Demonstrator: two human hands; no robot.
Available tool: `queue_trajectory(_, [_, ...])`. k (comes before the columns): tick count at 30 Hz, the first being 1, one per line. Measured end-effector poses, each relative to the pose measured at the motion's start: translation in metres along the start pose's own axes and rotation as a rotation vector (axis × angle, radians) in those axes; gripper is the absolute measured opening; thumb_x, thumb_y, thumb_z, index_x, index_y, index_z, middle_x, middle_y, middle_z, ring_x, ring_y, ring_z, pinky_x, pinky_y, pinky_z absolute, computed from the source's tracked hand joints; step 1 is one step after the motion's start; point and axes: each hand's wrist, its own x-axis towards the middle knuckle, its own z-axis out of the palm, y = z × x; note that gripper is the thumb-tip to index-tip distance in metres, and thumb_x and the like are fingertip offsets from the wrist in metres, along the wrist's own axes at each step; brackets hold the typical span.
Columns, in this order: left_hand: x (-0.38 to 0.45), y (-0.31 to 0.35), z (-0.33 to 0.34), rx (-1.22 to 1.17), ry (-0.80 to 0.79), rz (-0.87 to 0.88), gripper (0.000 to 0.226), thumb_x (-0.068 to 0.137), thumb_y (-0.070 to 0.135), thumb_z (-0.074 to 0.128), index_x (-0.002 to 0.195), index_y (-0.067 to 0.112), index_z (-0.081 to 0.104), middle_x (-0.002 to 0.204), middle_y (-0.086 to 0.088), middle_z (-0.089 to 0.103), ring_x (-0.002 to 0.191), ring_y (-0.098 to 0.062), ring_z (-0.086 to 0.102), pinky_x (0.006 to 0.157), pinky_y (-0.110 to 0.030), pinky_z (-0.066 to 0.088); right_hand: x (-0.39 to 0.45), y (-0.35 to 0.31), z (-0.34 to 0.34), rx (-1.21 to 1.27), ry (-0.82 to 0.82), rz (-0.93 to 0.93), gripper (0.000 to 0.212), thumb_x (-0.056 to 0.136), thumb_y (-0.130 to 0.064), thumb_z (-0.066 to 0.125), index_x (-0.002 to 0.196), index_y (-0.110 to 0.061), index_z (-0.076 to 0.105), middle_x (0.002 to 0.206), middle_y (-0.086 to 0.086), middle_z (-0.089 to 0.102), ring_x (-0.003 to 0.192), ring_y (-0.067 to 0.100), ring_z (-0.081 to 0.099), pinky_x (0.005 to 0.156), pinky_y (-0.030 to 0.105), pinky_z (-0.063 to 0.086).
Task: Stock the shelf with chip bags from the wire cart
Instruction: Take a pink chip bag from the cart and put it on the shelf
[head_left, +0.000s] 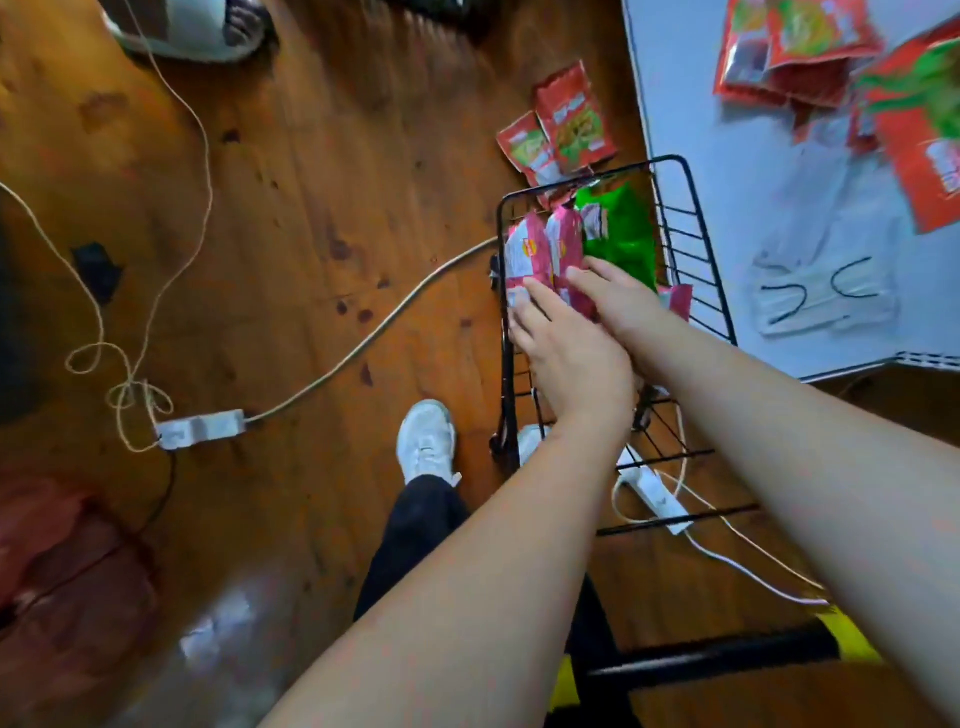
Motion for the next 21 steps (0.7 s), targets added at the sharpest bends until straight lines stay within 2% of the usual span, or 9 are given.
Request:
queue_trajectory(2, [0.001,-0.004,0.001,0.005,0.031,0.067,0.07,0.097,0.017,0.053,0.155,0.006,0.016,0.159,-0.012,0.022,0.147,-0.028,0.018,0.119,-0.035,0.023,0.006,0.003,-0.004,0.055,-0.051,-0.012,0.049,0.084,-0.045,0.063,0.128,-0.026,0.059,0.124,-0.006,0.062,0.111,0.014,0.061,0.101,0.03,0.048])
queue_trajectory(4, [0.004,-0.008,-0.001,0.018,0.029,0.117,0.072,0.093,0.021,0.059,0.153,0.005,0.022,0.156,-0.013,0.026,0.145,-0.03,0.024,0.117,-0.037,0.03,0.012,0.007,-0.007,0.113,-0.095,-0.004,0.043,0.071,-0.052,0.063,0.11,-0.034,0.068,0.113,-0.004,0.071,0.104,0.017,0.068,0.101,0.041,0.05])
queue_trajectory(7, [0.011,-0.012,-0.002,-0.017,-0.059,0.118,0.078,0.083,0.025,0.066,0.148,0.007,0.027,0.156,-0.019,0.022,0.144,-0.038,0.023,0.118,-0.046,0.03,0.014,0.01,-0.01,0.189,-0.102,0.011,0.03,0.075,-0.047,0.058,0.099,-0.033,0.07,0.108,0.001,0.074,0.1,0.021,0.07,0.097,0.046,0.052])
queue_trajectory(9, [0.016,-0.013,-0.005,-0.067,-0.101,0.133,0.081,0.076,0.028,0.07,0.142,0.008,0.028,0.151,-0.022,0.027,0.143,-0.039,0.024,0.117,-0.048,0.03,0.011,0.009,-0.011,0.214,-0.103,0.043,0.03,0.081,-0.046,0.053,0.1,-0.028,0.068,0.106,0.005,0.074,0.099,0.023,0.07,0.099,0.047,0.051])
queue_trajectory(12, [0.015,-0.017,-0.012,-0.077,-0.062,0.214,0.085,0.069,0.034,0.077,0.136,0.019,0.028,0.136,-0.009,0.04,0.13,-0.028,0.041,0.106,-0.046,0.045,-0.002,0.008,-0.014,0.209,-0.113,0.077,0.046,0.088,-0.056,0.05,0.109,-0.02,0.069,0.103,0.005,0.075,0.098,0.023,0.071,0.097,0.044,0.052])
queue_trajectory(14, [0.006,-0.018,-0.019,-0.044,-0.032,0.27,0.09,0.067,0.032,0.081,0.139,0.024,0.027,0.133,-0.003,0.039,0.126,-0.022,0.043,0.101,-0.042,0.049,-0.017,0.007,-0.02,0.217,-0.126,0.086,0.061,0.089,-0.068,0.042,0.116,-0.02,0.068,0.104,0.001,0.075,0.097,0.018,0.071,0.087,0.035,0.055])
queue_trajectory(17, [-0.013,-0.019,-0.029,0.03,0.009,0.348,0.106,0.069,0.034,0.083,0.15,0.02,0.016,0.138,-0.003,0.036,0.131,-0.02,0.039,0.104,-0.04,0.048,-0.041,0.006,-0.03,0.242,-0.138,0.082,0.077,0.084,-0.08,0.024,0.121,-0.027,0.066,0.106,-0.003,0.075,0.096,0.012,0.072,0.071,0.027,0.053])
queue_trajectory(19, [-0.027,-0.021,-0.037,0.095,0.013,0.417,0.11,0.071,0.04,0.082,0.153,0.018,0.013,0.141,-0.003,0.037,0.134,-0.02,0.037,0.106,-0.04,0.046,-0.059,0.006,-0.037,0.234,-0.124,0.089,0.086,0.082,-0.082,0.013,0.118,-0.027,0.067,0.107,0.0,0.075,0.096,0.014,0.071,0.075,0.029,0.053])
queue_trajectory(21, [-0.04,-0.02,-0.05,0.106,0.014,0.462,0.104,0.072,0.042,0.08,0.152,0.018,0.018,0.141,0.0,0.039,0.134,-0.018,0.038,0.107,-0.041,0.044,-0.078,0.006,-0.048,0.257,-0.127,0.096,0.092,0.083,-0.081,0.005,0.114,-0.023,0.07,0.106,0.006,0.075,0.099,0.018,0.07,0.085,0.033,0.051])
